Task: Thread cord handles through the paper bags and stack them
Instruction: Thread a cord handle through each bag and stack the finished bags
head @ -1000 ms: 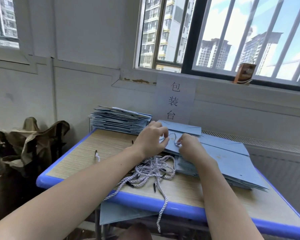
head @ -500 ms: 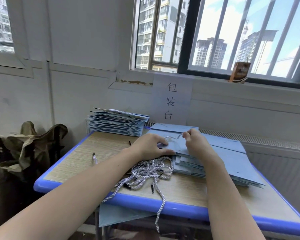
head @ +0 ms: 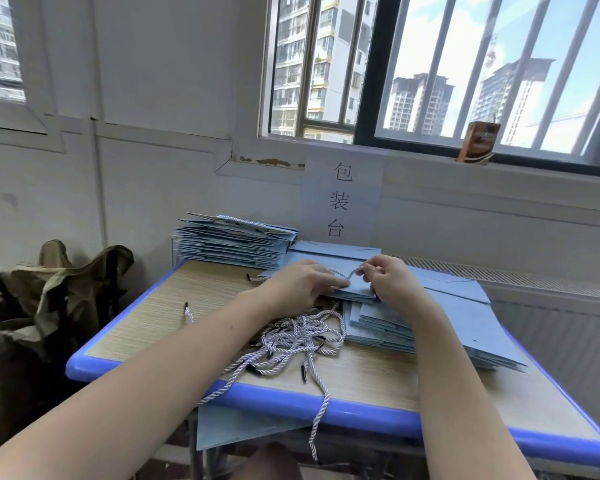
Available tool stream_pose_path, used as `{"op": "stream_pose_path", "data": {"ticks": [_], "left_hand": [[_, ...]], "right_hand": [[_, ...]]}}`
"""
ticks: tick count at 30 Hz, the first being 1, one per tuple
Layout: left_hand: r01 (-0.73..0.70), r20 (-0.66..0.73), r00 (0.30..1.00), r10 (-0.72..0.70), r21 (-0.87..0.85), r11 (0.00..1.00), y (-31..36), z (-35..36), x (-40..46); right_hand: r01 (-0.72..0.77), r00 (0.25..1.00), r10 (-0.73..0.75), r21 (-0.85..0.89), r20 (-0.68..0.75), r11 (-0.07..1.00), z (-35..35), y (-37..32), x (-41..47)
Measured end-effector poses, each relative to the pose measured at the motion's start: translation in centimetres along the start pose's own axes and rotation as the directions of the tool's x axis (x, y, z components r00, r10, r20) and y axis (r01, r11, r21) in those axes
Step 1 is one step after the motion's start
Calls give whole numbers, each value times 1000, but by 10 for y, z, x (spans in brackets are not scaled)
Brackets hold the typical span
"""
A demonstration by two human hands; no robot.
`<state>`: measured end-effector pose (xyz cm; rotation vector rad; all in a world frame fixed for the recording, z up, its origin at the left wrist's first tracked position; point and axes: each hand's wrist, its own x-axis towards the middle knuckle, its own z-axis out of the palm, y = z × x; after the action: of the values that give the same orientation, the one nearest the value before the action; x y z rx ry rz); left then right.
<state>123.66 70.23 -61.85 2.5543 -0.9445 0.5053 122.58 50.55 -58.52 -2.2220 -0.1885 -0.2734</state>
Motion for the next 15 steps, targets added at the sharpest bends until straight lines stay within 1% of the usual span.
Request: {"op": "stream_pose_path", "data": {"ticks": [2,3,7,8,10,15], "left_hand": [[-39,21,999,38,42,998,3,3,1],[-33,33,999,32,27,999,4,3,1],[7,8,1000,-7,-75,997,2,2,2],[10,3,1000,-10,-88,996,1,2,1],[5,-7,1000,-6,-97,995,0,2,2],[24,-13,1000,-26,-119,993,0,2,4]], "right_hand": [[-1,999,2,33,-45,999,1,1,0],[-1,997,3,33,-72,999,3,1,-1],[-17,984,-6,-130,-177,991,11,6,1],[-20,982,-7,-142,-187,990,12,7,2],[3,983,-27,-130,-179,991,12,7,2],[146,977,-155,-70,-146,987,7,0,-4]]}}
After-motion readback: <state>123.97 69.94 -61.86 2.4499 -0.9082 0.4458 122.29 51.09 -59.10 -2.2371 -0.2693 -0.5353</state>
